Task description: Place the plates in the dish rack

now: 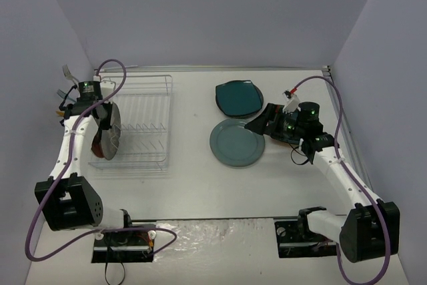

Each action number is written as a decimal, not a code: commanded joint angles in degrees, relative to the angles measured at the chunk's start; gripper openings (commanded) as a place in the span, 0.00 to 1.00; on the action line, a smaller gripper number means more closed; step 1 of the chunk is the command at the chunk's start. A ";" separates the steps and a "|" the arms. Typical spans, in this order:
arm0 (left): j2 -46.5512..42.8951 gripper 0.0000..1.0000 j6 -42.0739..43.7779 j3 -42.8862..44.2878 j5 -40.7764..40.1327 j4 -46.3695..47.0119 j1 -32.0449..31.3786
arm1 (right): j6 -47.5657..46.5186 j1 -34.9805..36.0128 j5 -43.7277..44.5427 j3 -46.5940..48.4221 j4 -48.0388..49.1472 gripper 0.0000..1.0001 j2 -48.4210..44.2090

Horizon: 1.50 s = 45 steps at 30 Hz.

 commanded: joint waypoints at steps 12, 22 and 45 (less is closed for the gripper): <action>-4.32 0.65 -2.65 5.42 -2.86 6.38 0.58 | -0.12 0.12 6.19 -5.61 0.65 0.99 -5.24; -8.64 0.93 -9.99 10.73 4.37 2.19 0.41 | 4.75 0.21 16.07 -12.40 0.61 0.98 -8.07; -22.11 0.97 -39.91 -1.17 28.31 9.21 -13.02 | 19.91 1.43 23.47 -29.52 32.94 0.85 7.33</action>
